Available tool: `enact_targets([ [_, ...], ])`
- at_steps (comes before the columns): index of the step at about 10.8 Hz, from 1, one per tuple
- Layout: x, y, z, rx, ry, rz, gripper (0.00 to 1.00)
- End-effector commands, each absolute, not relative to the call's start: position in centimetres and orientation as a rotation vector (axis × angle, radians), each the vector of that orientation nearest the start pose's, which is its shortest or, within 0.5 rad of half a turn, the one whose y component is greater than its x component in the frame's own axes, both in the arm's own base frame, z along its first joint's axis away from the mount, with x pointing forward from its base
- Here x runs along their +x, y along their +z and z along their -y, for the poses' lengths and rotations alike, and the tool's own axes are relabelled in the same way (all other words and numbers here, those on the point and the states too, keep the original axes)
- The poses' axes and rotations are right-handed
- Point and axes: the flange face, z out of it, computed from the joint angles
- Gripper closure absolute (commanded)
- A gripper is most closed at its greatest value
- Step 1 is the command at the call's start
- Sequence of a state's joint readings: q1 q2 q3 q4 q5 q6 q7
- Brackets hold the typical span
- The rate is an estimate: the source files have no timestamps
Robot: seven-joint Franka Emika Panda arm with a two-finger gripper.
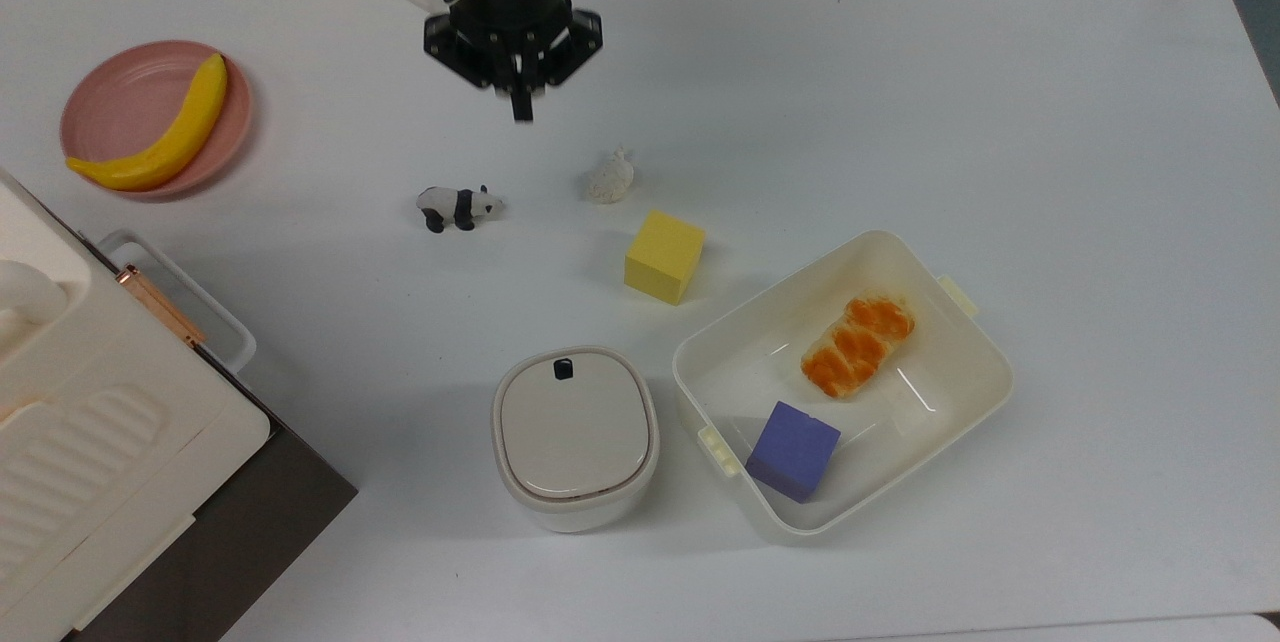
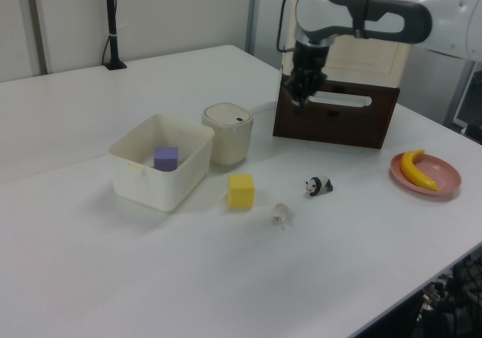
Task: Open the trash can
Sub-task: 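Move the gripper over the cream trash can and lower onto its lid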
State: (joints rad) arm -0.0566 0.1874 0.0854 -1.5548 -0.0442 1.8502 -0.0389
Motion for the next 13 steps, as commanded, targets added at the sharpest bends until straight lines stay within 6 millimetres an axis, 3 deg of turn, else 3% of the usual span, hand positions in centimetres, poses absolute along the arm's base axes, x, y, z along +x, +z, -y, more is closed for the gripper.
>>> enact_targets([
  [1,66.4,53.8,-1.7,-3.126,-0.401,0.144,1.00],
  [4,70.1,51.5,-2.1,-3.074,-0.675,0.156,1.00],
  [7,72.2,49.0,-2.9,-3.020,-0.859,0.173,1.00],
  [12,74.0,43.2,-3.7,-3.008,-0.875,0.196,1.00],
  [13,74.2,42.8,-3.6,-2.993,-0.922,0.191,1.00],
])
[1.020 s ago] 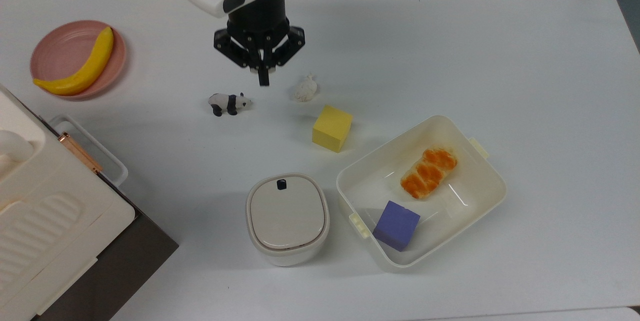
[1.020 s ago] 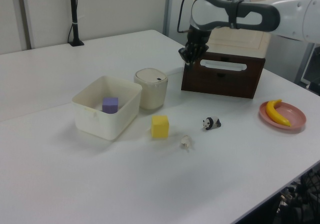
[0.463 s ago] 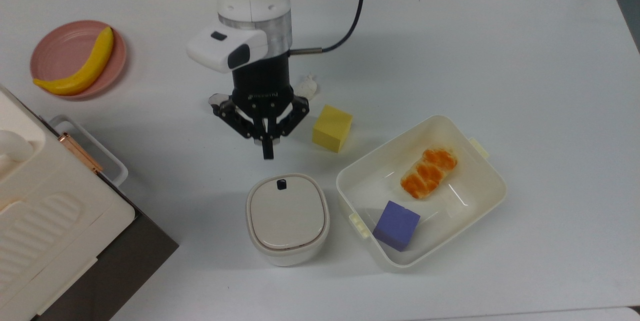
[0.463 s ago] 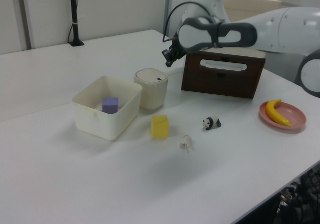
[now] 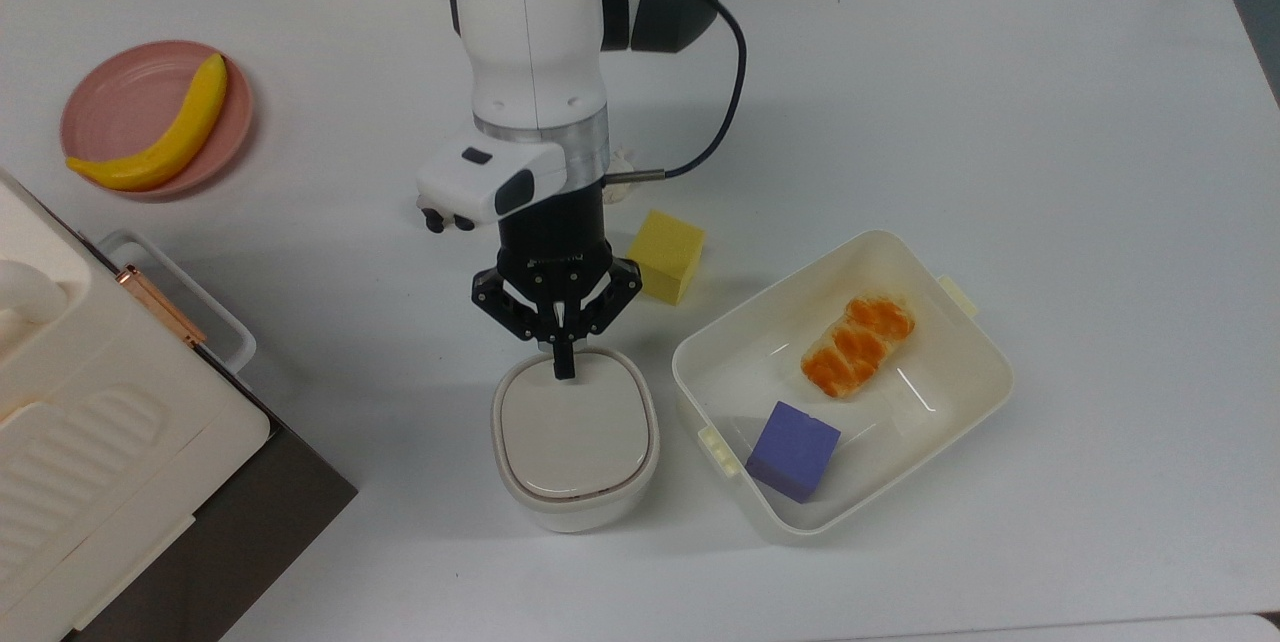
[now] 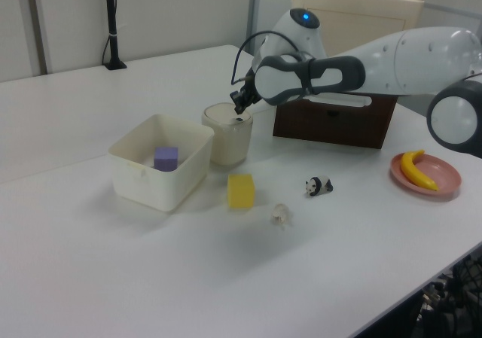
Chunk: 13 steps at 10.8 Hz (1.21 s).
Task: Open the trash can
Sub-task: 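Press the lid edge and lift the gripper to flip the lid open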
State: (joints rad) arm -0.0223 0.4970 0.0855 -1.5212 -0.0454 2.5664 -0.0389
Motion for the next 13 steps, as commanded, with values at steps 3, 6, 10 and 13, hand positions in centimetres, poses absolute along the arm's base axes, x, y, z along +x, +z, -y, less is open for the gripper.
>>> enact_targets([
  [3,74.3,41.5,-3.6,-3.000,-0.908,0.205,1.00],
  [6,74.1,44.5,-3.5,-2.972,-0.958,0.165,1.00],
  [10,71.9,50.8,-2.9,-2.994,-0.905,0.073,1.00],
  [13,68.9,54.5,-1.8,-3.077,-0.704,0.072,1.00],
])
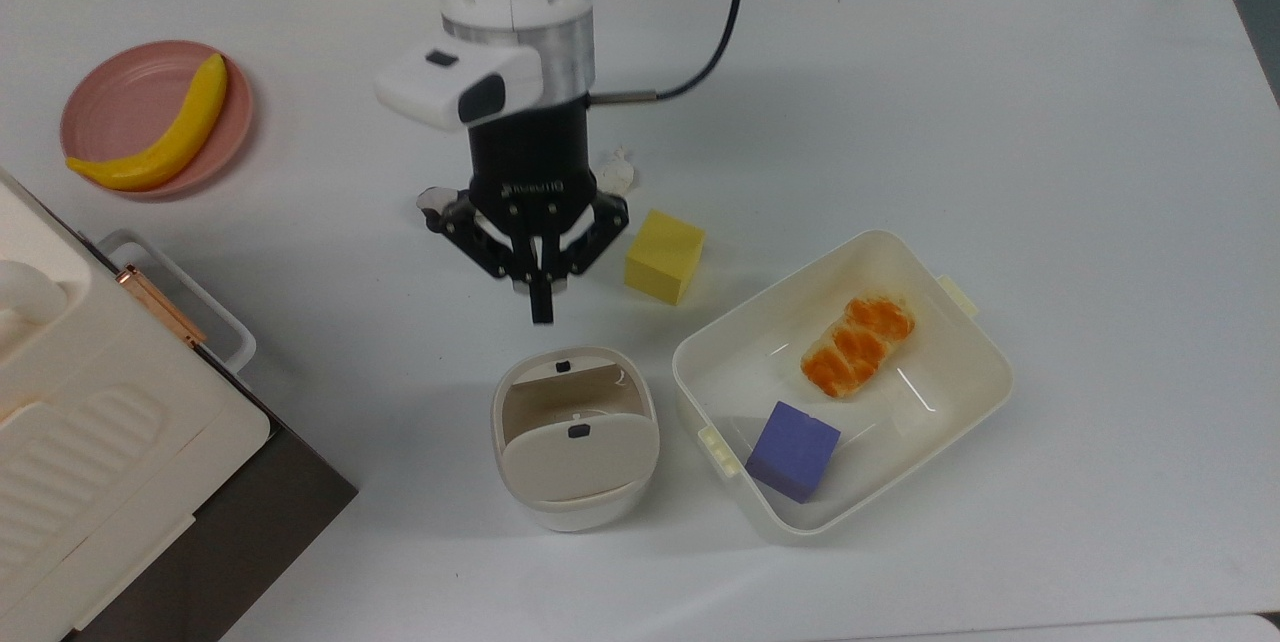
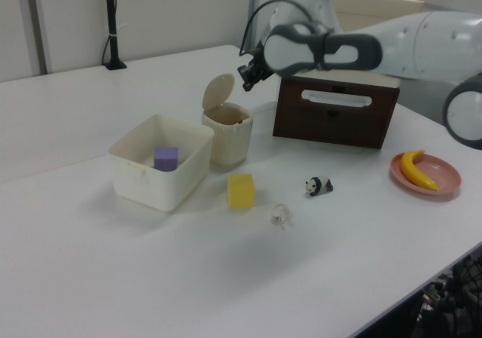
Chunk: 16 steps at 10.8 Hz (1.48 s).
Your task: Open the trash can
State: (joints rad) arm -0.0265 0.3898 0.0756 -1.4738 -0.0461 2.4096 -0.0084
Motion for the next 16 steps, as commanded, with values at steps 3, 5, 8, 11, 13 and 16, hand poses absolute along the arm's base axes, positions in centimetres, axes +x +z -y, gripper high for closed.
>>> enact_targets([
  [3,64.3,55.6,-1.0,-3.157,-0.324,0.051,1.00],
  [5,61.6,56.2,-0.6,-3.176,-0.156,0.028,1.00],
  [8,59.4,57.0,-0.6,-3.184,-0.002,0.018,0.91],
  [11,59.1,57.3,-0.3,-3.185,0.016,0.012,0.48],
  [13,59.1,57.5,-0.1,-3.195,0.016,0.011,0.10],
  [16,59.0,57.7,-0.1,-3.225,0.012,0.020,0.00],
])
